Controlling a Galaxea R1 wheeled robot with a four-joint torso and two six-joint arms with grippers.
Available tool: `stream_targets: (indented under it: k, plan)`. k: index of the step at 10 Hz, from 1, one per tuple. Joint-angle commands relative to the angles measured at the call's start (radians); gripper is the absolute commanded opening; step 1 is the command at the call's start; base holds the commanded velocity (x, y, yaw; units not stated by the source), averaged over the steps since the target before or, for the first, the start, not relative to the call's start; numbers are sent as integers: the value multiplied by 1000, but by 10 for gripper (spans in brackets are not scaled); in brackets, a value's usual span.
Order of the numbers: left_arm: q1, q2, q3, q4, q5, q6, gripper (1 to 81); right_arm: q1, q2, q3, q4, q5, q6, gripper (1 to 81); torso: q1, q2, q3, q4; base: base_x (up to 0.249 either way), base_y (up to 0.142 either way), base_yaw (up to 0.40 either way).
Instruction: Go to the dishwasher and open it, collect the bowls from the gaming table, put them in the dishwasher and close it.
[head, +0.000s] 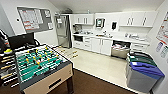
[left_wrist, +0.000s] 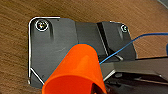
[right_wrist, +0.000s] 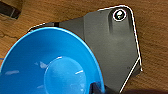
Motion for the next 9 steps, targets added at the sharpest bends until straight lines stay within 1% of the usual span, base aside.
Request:
stream_targets:
  k: [1,7,9]
  plan:
    - [-21,-18,5,12,39,0,10,26,31,29,-28,3,-4,10,0,0,0,0,0,0,0]
    - [-21,-17,6,13,39,0,10,25,31,28,-33,3,-4,10,-2,0,0,0,0,0,0]
    - [-21,-17,6,29,39,-1,10,25,31,28,-33,3,-4,10,-2,0,0,0,0,0,-64]
